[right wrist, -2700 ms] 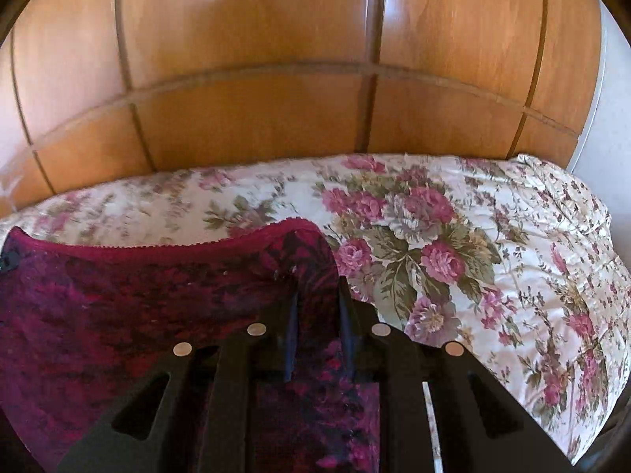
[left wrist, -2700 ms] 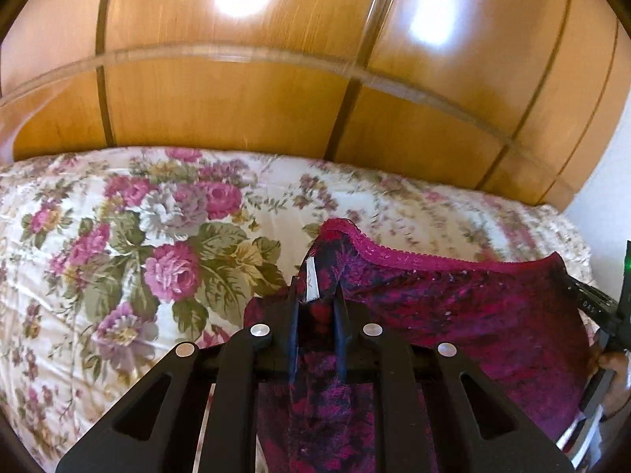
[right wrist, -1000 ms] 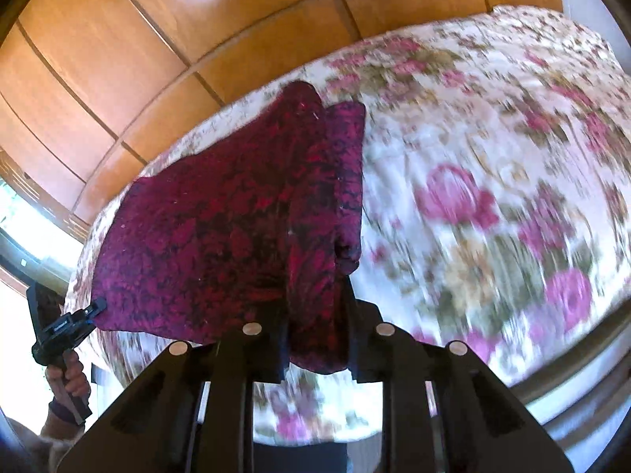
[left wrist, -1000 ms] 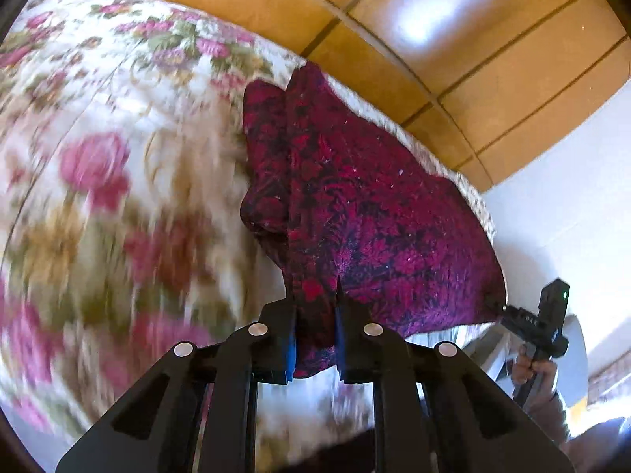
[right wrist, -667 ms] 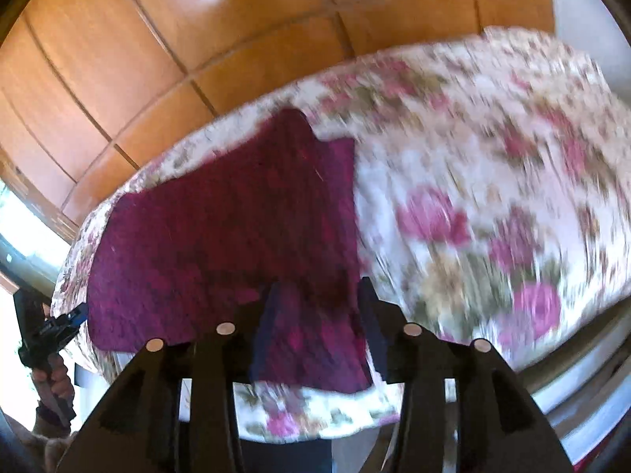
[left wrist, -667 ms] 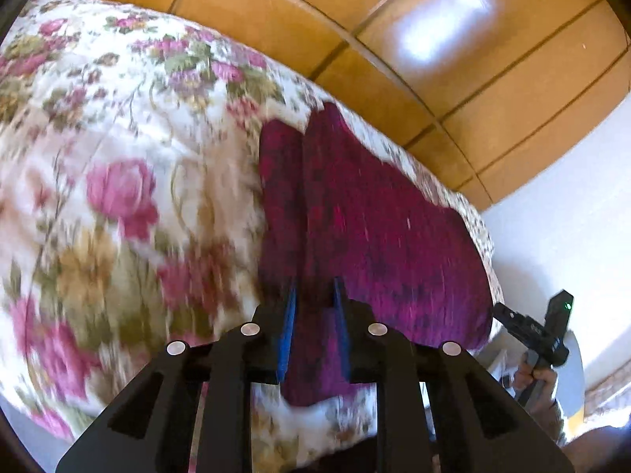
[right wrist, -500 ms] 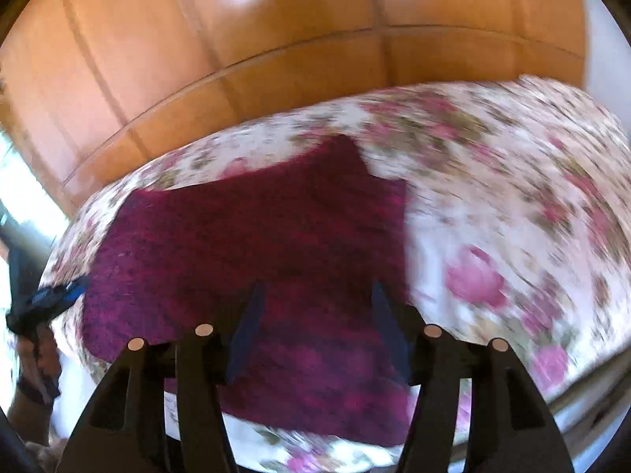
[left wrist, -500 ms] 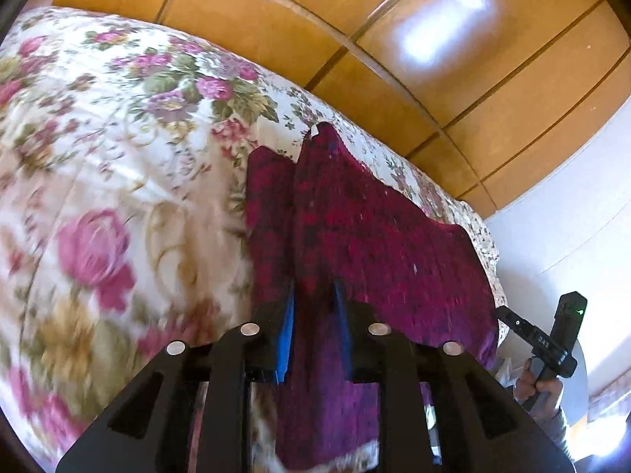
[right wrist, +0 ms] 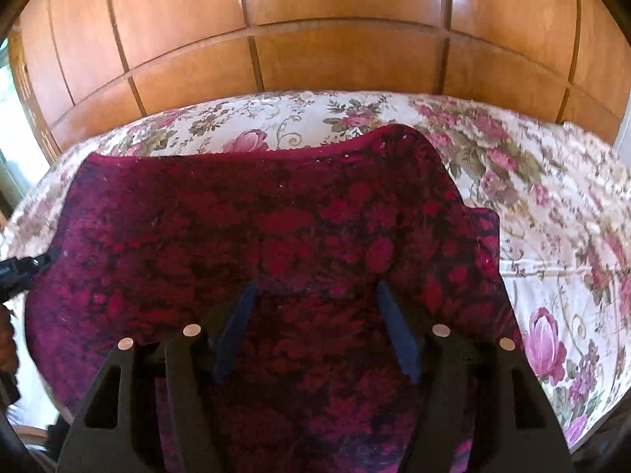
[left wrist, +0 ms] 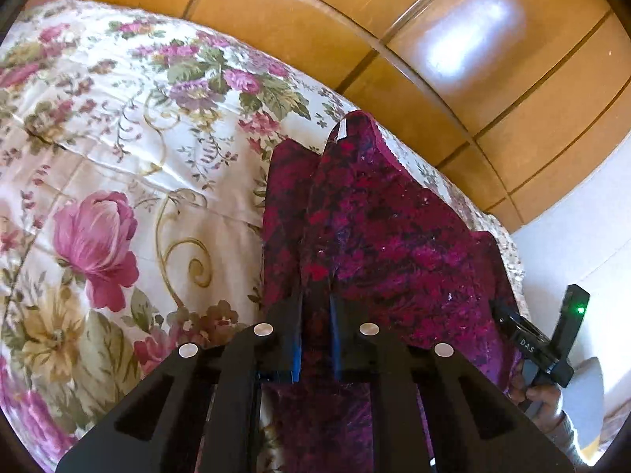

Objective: Fold small clothes

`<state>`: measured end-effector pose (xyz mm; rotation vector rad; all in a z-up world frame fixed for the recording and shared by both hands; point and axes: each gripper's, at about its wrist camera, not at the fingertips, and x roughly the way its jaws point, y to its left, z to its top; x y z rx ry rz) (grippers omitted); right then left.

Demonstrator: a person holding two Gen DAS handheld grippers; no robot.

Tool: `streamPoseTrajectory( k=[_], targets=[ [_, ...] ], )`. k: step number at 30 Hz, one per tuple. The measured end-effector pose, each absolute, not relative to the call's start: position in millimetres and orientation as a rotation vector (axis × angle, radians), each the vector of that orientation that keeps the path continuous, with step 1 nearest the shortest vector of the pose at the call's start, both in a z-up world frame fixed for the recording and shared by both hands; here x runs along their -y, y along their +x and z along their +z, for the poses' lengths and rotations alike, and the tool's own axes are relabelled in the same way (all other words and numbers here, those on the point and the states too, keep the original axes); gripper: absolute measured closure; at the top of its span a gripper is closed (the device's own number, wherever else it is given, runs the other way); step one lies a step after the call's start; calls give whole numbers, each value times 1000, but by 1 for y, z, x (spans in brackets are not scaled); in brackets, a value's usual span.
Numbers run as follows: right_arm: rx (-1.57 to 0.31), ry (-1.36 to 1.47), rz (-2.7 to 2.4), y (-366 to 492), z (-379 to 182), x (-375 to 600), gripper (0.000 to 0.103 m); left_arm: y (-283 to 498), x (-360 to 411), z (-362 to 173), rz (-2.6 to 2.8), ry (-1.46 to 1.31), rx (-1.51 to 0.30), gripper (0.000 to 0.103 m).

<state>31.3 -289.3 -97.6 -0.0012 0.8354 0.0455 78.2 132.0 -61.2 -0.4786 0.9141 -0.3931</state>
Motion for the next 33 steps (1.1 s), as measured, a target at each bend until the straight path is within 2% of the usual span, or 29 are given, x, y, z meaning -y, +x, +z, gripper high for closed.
streamPoseTrajectory(
  k=[2,8,10,17,33],
  targets=[
    [-838,7,42,31,-96,289,40,82,-128,-50,-355,-440,-902,84],
    [-843,21,32,31,-87,287,34,107,-105,-8,-296,-272,-804,83],
    [-839,38,37,33,-81,286,29,118,-96,-7,-289,-233,-807,83],
    [-823,41,10,58,-65,294,29,132,-70,-7,-266,-118,-787,83],
    [-889,65,-70,101,-85,316,28,146,-62,-23,-250,-64,-800,83]
  ],
)
